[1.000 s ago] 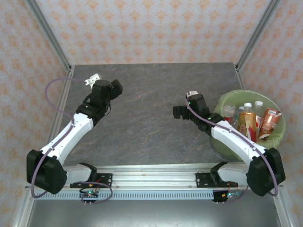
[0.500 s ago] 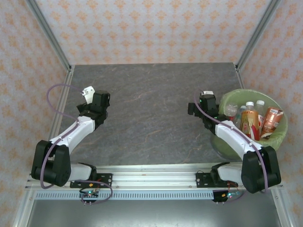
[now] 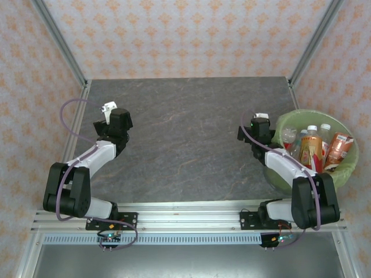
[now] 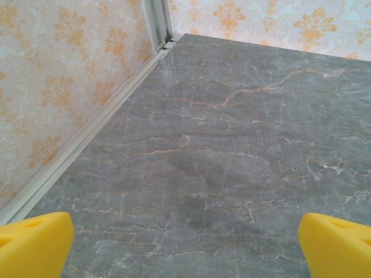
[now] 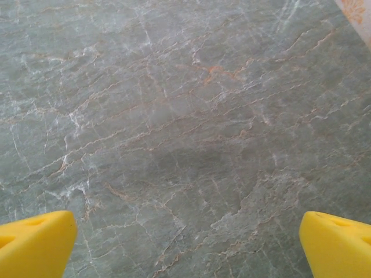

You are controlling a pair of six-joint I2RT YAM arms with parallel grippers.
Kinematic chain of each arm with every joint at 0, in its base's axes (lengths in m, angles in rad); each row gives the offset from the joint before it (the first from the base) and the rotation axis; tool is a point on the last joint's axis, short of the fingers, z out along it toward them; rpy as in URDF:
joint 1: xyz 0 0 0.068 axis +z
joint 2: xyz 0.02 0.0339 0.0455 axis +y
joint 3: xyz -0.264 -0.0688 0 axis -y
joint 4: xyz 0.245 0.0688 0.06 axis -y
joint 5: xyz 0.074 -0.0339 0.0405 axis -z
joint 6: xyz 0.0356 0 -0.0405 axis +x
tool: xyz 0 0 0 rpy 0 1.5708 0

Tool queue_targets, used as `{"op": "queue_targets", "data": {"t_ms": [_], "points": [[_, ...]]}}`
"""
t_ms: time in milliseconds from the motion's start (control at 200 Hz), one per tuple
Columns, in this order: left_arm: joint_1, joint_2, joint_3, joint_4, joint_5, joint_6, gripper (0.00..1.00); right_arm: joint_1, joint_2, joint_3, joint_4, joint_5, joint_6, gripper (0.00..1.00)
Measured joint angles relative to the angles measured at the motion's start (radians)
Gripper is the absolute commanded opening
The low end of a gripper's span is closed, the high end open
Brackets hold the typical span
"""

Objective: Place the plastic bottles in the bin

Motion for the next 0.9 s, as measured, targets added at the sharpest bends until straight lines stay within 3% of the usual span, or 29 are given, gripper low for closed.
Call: {"op": "queue_targets", "data": {"t_ms": [140, 435, 651, 901], "points": [[0.01, 0.0, -0.019, 0.028, 0.048, 0.046, 1.0, -0.002, 0.008, -0.084, 0.106, -0.034, -0.027, 0.99], [0.039, 0.027, -0.175, 0.154, 0.14, 0.089, 1.0, -0.041, 0.124, -0.085, 0.262, -0.067, -0.082, 0.99], [0.041, 0.058, -0.315, 0.447, 0.205, 0.121, 1.0, -0.056, 0.146, -0.094, 0.389, -0.093, -0.105, 0.99], [0.041, 0.096, -0.344, 0.529, 0.23, 0.136, 1.0, -0.065, 0.146, -0.2, 0.568, -0.125, -0.108, 0.99]]}}
